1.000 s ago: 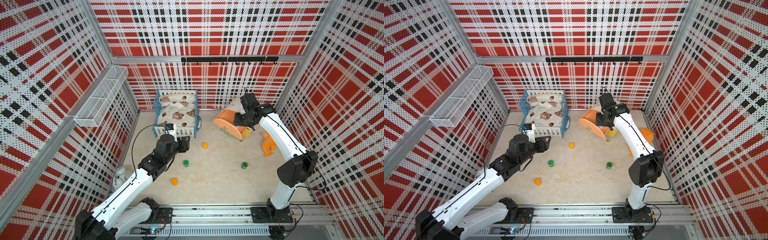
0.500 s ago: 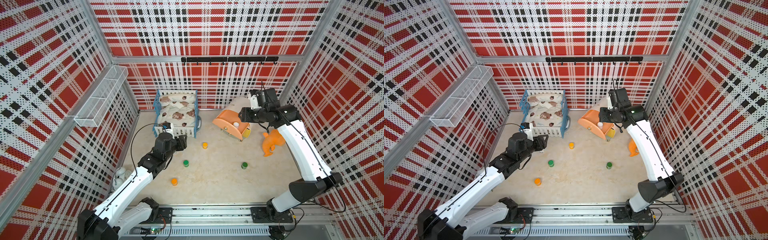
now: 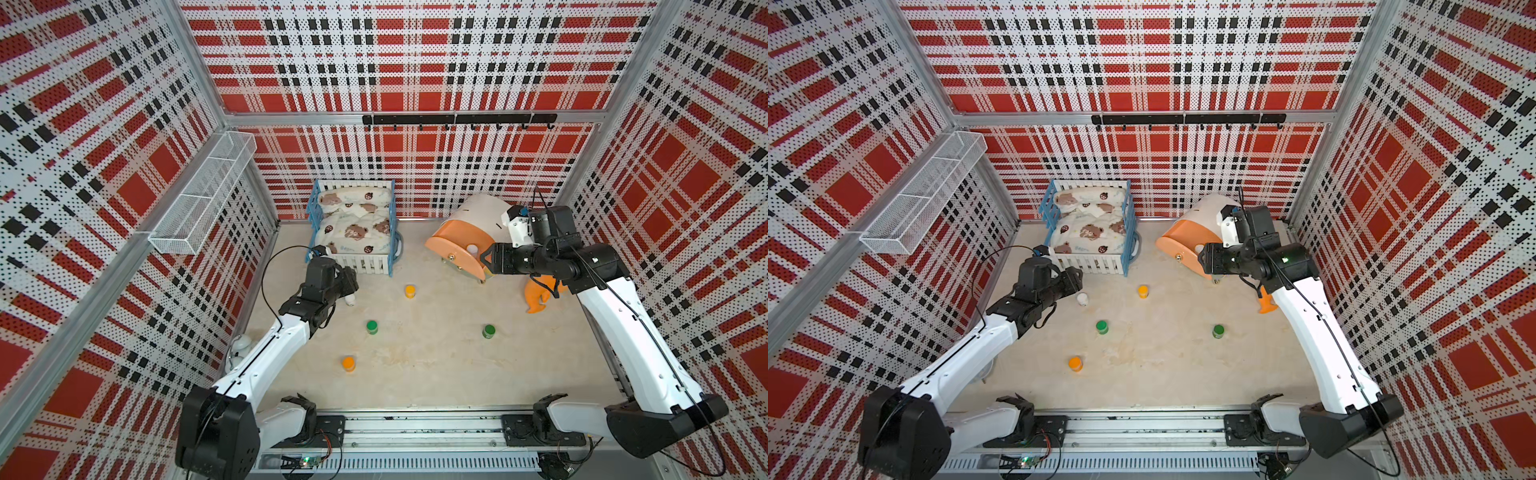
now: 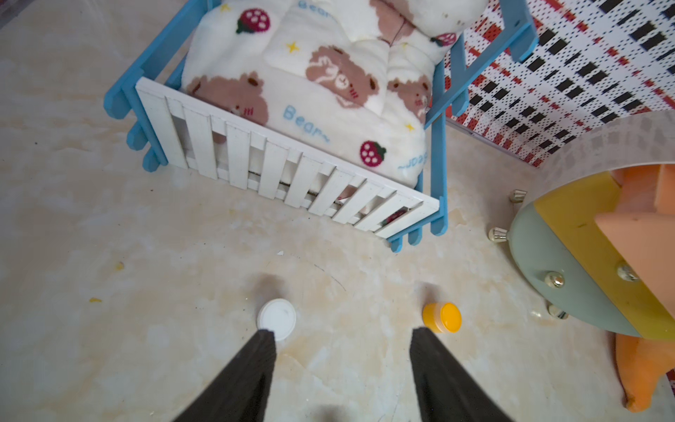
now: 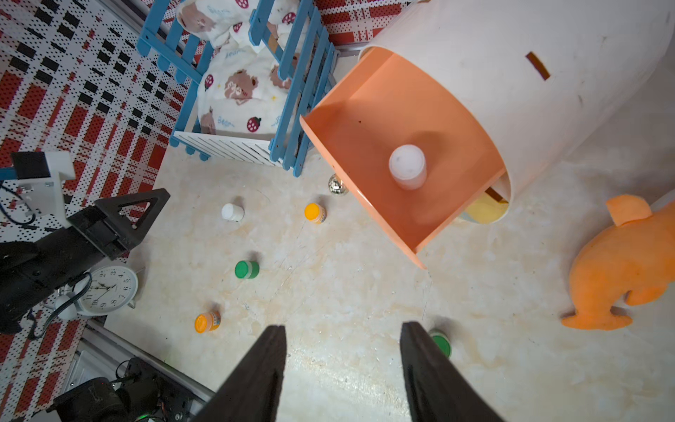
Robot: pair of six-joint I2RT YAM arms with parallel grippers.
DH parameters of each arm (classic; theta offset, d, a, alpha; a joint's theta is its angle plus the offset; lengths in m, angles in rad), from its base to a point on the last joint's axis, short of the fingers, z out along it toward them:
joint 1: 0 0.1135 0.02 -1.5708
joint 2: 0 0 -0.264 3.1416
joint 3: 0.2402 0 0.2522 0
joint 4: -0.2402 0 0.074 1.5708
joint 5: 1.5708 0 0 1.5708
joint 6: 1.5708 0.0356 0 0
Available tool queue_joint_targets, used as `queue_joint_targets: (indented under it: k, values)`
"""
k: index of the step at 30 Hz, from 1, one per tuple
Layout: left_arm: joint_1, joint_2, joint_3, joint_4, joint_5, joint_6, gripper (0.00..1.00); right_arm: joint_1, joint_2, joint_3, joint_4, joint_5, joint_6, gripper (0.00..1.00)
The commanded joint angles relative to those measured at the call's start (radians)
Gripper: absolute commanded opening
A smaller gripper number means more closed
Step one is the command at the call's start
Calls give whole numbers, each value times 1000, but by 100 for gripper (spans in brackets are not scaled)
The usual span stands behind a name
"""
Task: Put the paint cans in the drawer according to color
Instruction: Pick up the paint can at the center of the board.
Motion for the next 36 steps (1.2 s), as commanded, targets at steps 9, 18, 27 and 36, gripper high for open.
queue_joint_targets:
  k: [9, 18, 27, 36]
  values:
    - [7, 232, 22, 70, -128, -44, 58, -6, -197, -241, 110, -16, -14, 60]
    - [-89, 390, 78, 61, -225, -34, 57, -6, -286, -332, 130, 8, 17, 62]
    - [-111, 446, 109, 4, -316, -23, 59, -7, -336, -418, 151, 0, 54, 62]
    - [-108, 469, 101, -8, -327, -18, 67, -8, -341, -437, 135, 28, 65, 62]
